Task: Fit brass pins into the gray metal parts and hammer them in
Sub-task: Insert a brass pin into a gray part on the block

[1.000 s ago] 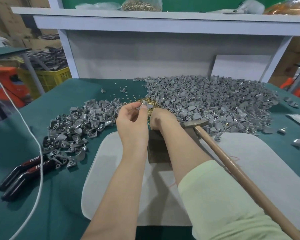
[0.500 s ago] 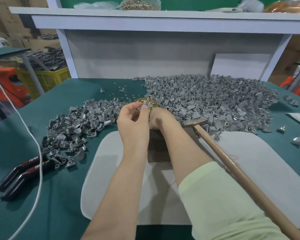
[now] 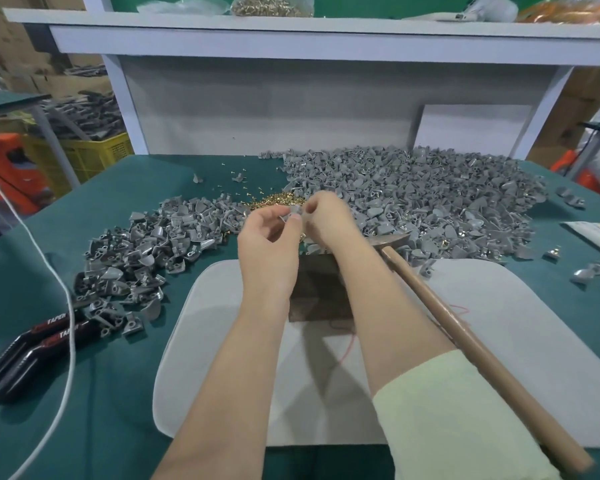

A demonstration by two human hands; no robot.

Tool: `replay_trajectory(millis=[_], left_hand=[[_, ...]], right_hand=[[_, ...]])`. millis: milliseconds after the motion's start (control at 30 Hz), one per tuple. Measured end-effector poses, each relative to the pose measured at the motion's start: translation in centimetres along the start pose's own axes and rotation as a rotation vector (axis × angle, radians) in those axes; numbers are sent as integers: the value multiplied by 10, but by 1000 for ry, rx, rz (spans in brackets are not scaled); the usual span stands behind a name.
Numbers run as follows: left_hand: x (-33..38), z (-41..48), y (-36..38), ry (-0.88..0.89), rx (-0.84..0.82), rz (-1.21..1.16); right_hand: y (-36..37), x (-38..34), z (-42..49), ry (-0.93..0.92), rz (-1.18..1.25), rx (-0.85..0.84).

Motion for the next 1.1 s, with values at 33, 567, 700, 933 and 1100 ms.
replay_trajectory(millis=[33,567,700,933,1100], left_hand=[[-1,-2,4,1,-40,23],[-10,-37,46,302,-438,949],[3,-37,46,310,-421,756],[17,-37,44,417,-321,748],[20,-38,45,408,-314,692]], right_hand=[[-17,-2,-1,-38,53,54],[-83,36,-66,-127,168,5],[-84,30,-68,-183,214,35],[-78,30,-68,-127,274,55],[-83,30,-67,-136,247,93]])
Point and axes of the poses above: each hand's wrist, its own z-axis towards the middle knuckle, its own y-axis out of the palm, x = y × z, the point moved 10 cm from there along z, towards the middle knuckle, and after that the axes turned 9 degrees about x, right-handed, at the moved point
